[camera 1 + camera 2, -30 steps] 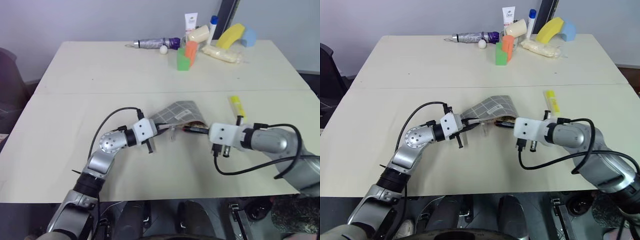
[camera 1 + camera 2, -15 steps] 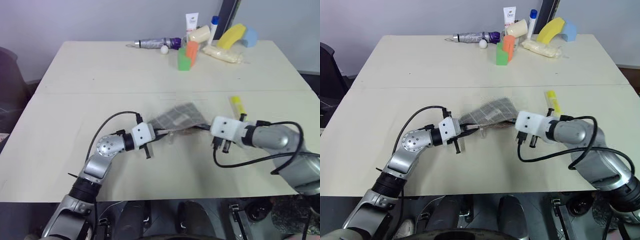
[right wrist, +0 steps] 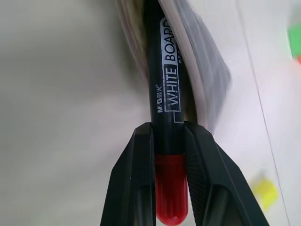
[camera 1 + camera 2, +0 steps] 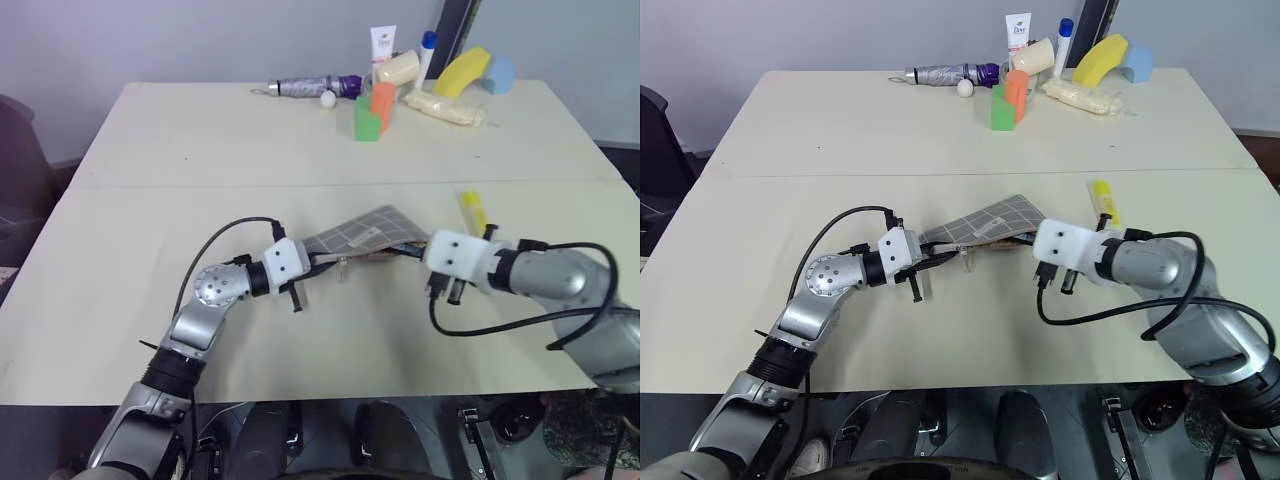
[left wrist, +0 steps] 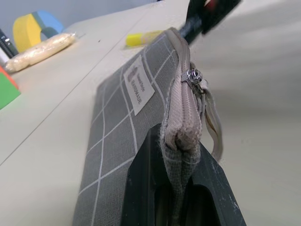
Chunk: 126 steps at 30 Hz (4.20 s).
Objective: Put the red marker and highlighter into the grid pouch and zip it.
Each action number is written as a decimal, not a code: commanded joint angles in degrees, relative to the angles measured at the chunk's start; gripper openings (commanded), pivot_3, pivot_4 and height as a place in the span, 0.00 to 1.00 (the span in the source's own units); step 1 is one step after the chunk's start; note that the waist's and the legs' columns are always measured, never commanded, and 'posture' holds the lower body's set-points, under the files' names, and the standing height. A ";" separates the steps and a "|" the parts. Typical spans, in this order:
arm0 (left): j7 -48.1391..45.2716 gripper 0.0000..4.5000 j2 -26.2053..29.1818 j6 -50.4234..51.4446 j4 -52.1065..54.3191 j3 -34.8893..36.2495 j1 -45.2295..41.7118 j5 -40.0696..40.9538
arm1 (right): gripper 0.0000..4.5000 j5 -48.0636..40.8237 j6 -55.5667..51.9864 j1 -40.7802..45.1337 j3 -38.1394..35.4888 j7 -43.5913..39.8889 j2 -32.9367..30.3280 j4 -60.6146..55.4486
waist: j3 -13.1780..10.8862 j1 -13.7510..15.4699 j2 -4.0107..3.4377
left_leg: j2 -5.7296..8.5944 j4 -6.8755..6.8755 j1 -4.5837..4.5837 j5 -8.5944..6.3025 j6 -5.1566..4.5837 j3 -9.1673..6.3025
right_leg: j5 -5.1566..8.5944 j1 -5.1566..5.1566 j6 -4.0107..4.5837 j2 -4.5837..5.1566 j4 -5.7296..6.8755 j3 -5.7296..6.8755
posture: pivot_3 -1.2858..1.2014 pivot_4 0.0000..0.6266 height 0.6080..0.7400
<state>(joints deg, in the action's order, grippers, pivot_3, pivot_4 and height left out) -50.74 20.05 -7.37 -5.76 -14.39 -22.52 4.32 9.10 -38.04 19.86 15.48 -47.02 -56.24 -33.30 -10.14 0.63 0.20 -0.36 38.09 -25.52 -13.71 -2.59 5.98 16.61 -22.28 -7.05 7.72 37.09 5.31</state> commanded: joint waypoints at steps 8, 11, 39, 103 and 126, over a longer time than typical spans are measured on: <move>-0.49 0.00 -0.97 1.66 5.44 -1.11 0.83 1.25 | 0.30 2.71 2.98 3.83 2.17 -2.51 3.59 -0.96 | 0.00 0.05 0.00 | 0.01 0.01 0.00 0.01 0.01 0.00 | 0.00 0.02 0.00 -0.05 0.01 0.01 | 0.52 0.24 1.00; 0.67 0.00 -1.24 2.99 5.03 0.28 0.83 1.85 | 0.59 0.95 2.05 2.56 -2.67 -2.31 3.66 -0.76 | 0.00 0.13 0.00 | 0.03 0.02 0.00 0.01 0.01 0.00 | 0.00 0.03 0.00 -0.04 0.01 0.01 | 0.52 0.24 1.00; 18.39 0.00 -6.74 10.57 0.96 5.23 -2.17 -0.53 | 0.49 -16.73 -6.07 12.74 -37.84 28.72 27.74 49.69 | 0.06 -0.13 0.01 | 0.04 0.00 0.07 0.07 0.06 0.10 | -0.03 0.06 -0.03 -0.10 0.11 0.02 | 0.52 0.24 1.00; 0.47 0.00 1.70 6.46 8.17 -1.32 1.02 0.46 | 0.20 -11.69 5.12 7.55 -1.14 -5.75 2.22 6.05 | -0.01 0.09 -0.11 | -0.01 0.03 0.01 0.01 0.00 0.04 | -0.02 0.01 -0.02 0.04 0.00 -0.02 | 0.52 0.24 1.00; 19.31 0.00 -15.39 29.86 9.64 9.21 -5.66 13.18 | 0.99 -30.95 -13.18 7.36 -18.52 4.52 18.57 5.26 | 0.00 -0.03 -0.02 | 0.00 0.05 0.02 0.01 -0.01 -0.01 | -0.03 0.10 -0.04 -0.04 0.02 0.01 | 0.52 0.24 1.00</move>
<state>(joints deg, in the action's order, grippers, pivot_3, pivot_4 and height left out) -32.01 4.88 22.22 1.22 -5.15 -27.74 16.50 -21.04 -49.97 26.92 -2.88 -46.02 -39.23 -27.19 -10.14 0.61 0.18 -0.36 38.13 -25.50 -13.68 -2.58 6.00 16.58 -22.22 -7.08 7.66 37.14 5.31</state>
